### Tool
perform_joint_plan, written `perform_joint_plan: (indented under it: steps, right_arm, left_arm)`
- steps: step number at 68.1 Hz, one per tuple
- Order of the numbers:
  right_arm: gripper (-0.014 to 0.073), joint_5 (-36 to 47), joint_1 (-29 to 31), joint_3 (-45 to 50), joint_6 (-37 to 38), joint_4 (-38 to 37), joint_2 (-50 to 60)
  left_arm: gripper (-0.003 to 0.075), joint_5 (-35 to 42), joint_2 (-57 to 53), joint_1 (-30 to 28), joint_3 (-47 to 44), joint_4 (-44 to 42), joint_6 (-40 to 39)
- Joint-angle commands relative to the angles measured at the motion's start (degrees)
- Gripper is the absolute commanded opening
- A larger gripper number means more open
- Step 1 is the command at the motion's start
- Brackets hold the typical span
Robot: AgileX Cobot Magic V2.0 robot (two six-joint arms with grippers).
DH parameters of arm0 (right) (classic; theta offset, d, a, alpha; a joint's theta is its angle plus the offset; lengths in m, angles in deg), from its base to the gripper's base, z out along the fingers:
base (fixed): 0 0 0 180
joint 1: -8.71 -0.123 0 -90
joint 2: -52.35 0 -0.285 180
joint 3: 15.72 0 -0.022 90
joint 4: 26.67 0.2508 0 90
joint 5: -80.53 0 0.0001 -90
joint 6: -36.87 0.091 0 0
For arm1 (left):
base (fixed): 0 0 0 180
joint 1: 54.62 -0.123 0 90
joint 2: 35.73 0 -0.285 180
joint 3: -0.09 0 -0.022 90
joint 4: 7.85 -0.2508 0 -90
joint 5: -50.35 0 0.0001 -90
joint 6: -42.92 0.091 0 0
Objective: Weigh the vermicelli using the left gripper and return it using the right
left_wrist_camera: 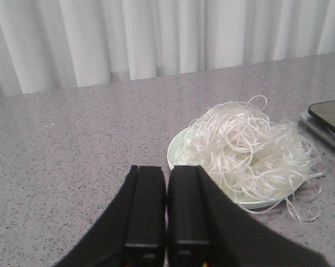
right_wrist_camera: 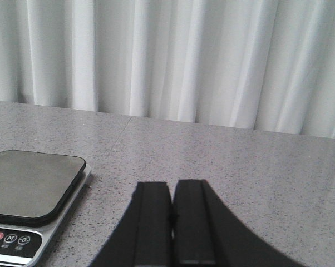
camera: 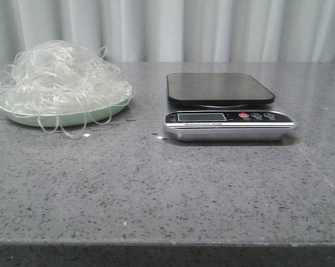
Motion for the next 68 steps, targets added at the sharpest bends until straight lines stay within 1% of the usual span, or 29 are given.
perform_joint_plan:
  steps: [1,5,12,18,23,32,44,51,54,68]
  right_arm:
    - [0.0151,4.04,0.29,-1.49,0.05,0.31,-0.56]
    - [0.0151,4.04,0.29,-1.49,0.05,0.31,-0.56]
    - [0.0151,4.04,0.29,-1.49,0.05,0.31,-0.56]
    - [0.0151,4.04,0.29,-1.49,0.05,0.31,-0.56]
    - [0.0151,4.04,0.29,-1.49,0.05,0.31,-0.56]
    - [0.0151,4.04,0.29,-1.49,0.05,0.31,-0.56]
    - [0.0151,4.04,0.29,-1.49,0.05,0.31,-0.56]
    - [0.0151,3.87,0.29,-1.49,0.05,0.31,-0.56]
    - [0.0151,3.78,0.29,-1.49,0.05,0.31,-0.56]
    - [0.0151,3.76,0.29,-1.49,0.05,0.31,-0.56]
  left_arm:
    - [0.0136,4.00,0.36,-0.11,1.09,0.21,-0.43]
    - [0.0136,5.34,0.36,-0.11,0.42,0.78,-0.43]
    - [0.0136,11.37,-0.85,-1.43,-2.15,1.66,-0.43]
    - [0.0136,17.11,-3.46,-4.06,-6.21,1.76,-0.32]
    - [0.0136,19.54,-6.73,-6.76,-9.92,1.88,-0.32]
    - [0.0136,19.49,-13.40,-10.57,-15.40,2.83,-0.32]
    - [0.0136,19.40,-20.01,-13.06,-21.84,2.83,-0.32]
    - [0.0136,22.57,-19.67,-13.28,-24.98,2.83,-0.32]
    - [0.0136,19.75,-19.78,-13.28,-24.84,2.83,-0.32]
    - [0.0136,19.05,-19.78,-13.28,-24.84,2.83,-0.32]
